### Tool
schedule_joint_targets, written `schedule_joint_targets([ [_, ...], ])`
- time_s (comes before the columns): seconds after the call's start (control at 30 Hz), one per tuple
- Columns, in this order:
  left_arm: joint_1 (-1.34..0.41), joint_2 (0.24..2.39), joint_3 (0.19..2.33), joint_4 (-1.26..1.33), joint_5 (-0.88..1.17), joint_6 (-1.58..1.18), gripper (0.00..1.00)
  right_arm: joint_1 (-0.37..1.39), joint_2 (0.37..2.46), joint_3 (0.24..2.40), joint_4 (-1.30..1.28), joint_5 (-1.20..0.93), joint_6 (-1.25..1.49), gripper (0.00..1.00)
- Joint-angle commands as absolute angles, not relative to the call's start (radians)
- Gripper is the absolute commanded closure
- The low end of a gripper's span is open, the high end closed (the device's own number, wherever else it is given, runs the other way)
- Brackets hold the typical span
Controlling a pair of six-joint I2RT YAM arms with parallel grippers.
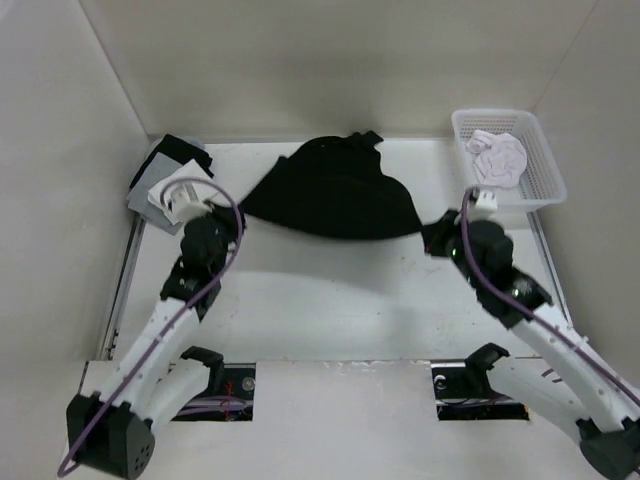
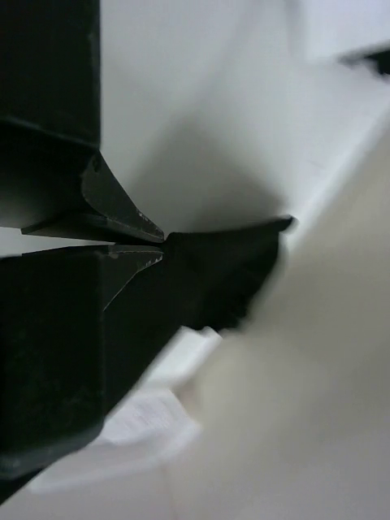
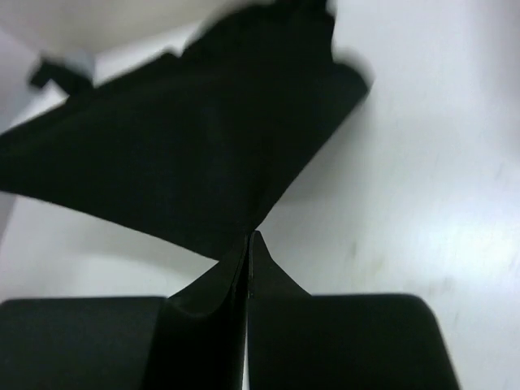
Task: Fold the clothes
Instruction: Flatten the tank top out, then fold the tank top
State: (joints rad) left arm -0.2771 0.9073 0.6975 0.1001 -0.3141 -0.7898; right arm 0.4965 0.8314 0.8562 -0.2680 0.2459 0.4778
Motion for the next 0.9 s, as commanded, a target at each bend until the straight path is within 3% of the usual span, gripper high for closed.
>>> schedule_joint_targets([
  [0.0,-0.32,0.688,0.516,0.037,-0.357,-0.808,0.97,0.644,0.628,0.679,-0.277,0.345,0.605,1.0],
  [0.1,-0.367,0.45,0.421,-0.212,-0.351,-0.822,0.97,0.86,0.474,0.562,-0.455,0.403,0.759,1.0],
  [0.23,-0.45,0.25,0.454,-0.533,-0.348,-0.87,0.98,1.259,0.368,0.494,-0.691,0.542,1.044,1.0],
  [0.43,-0.504,0.16,0.514,-0.67,-0.396,-0.98,0.98,1.628,0.553,0.645,-0.877,0.805,1.267,1.0],
  [0.53,-0.493,0.23,0.494,-0.553,-0.426,-0.965,0.98,1.534,0.644,0.716,-0.858,0.853,1.177,1.0],
  [0.63,-0.495,0.426,0.486,-0.271,-0.446,-0.908,0.98,1.293,0.664,0.721,-0.673,0.798,0.928,1.0],
  [0.73,-0.466,0.703,0.546,0.001,-0.451,-0.865,0.98,0.962,0.689,0.698,-0.358,0.559,0.654,1.0],
  [0.87,-0.394,1.058,0.734,0.219,-0.436,-0.836,0.98,0.502,0.881,0.771,-0.129,0.211,0.571,1.0],
])
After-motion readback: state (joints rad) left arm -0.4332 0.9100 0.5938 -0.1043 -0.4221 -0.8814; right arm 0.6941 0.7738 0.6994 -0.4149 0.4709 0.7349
